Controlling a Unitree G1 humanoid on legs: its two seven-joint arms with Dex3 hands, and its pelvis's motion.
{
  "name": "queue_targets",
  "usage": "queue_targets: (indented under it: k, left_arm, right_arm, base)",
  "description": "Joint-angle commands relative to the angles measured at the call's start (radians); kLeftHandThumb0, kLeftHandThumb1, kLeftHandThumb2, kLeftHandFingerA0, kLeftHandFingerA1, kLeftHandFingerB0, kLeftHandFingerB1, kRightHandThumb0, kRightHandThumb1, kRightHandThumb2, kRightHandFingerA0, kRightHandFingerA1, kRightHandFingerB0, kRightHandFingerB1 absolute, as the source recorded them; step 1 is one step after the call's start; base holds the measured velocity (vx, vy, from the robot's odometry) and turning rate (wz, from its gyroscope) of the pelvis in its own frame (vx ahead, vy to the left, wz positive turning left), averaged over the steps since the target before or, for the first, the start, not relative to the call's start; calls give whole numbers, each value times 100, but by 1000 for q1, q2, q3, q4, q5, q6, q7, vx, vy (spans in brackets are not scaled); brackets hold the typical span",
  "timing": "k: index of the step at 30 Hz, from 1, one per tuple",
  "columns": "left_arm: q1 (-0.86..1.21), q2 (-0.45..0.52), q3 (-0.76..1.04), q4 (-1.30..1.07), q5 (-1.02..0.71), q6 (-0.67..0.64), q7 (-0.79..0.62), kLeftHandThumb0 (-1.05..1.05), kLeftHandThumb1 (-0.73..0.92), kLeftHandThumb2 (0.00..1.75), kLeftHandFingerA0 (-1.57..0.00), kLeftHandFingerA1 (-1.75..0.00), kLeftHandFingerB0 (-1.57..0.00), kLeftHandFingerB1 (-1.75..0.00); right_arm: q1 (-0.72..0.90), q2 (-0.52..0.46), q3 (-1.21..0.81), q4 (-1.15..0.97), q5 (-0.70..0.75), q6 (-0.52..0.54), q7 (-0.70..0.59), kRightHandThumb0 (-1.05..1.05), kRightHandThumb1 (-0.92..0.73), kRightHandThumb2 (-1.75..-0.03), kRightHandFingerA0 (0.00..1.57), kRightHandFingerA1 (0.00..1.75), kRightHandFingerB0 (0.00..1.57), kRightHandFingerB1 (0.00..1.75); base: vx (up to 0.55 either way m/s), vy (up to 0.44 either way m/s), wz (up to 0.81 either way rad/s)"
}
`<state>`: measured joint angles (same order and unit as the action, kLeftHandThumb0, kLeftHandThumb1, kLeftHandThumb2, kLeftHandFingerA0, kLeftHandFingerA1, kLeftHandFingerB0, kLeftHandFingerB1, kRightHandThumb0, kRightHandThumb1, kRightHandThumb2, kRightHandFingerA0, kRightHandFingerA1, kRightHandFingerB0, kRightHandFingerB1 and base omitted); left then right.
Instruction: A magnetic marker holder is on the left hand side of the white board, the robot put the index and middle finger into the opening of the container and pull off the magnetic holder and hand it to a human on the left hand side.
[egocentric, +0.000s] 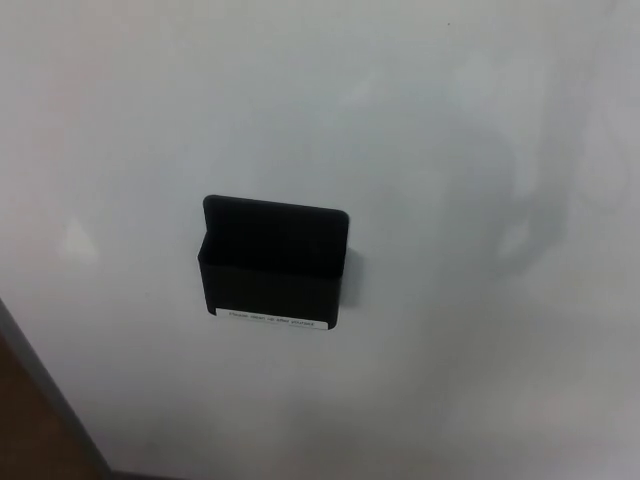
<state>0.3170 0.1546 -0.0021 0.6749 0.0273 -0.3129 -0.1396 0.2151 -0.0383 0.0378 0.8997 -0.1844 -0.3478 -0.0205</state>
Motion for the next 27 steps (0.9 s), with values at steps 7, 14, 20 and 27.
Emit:
queue_targets:
  k: [7,14,20,27]
  left_arm:
    - [96,317,142,-935,-231,-119,-263,-85,55,93,-47,-51,-36,-45]
    - [-49,412,136,-1039,-113,-26,-276,-83,65,61,-54,-40,-44,-34]
    - [-227,485,46,-1021,32,-5,-308,-83,62,60,-49,-38,-41,-33]
    - [-397,558,-56,-1040,77,111,-375,-98,59,65,-35,-36,-31,-31]
  right_arm:
    - [-31,10,-35,33,41,-403,-48,-54,-75,-63,77,47,60,43]
    - [-38,10,-33,48,28,-412,-60,-52,-75,-63,76,47,61,43]
    - [-46,12,-39,72,35,-438,-54,-54,-74,-62,77,48,61,43]
    - [-60,12,-41,103,24,-464,-67,-53,-74,-62,76,47,61,43]
  base:
    - [0,0,0]
    - [0,0,0]
    - [0,0,0]
    - [0,0,0]
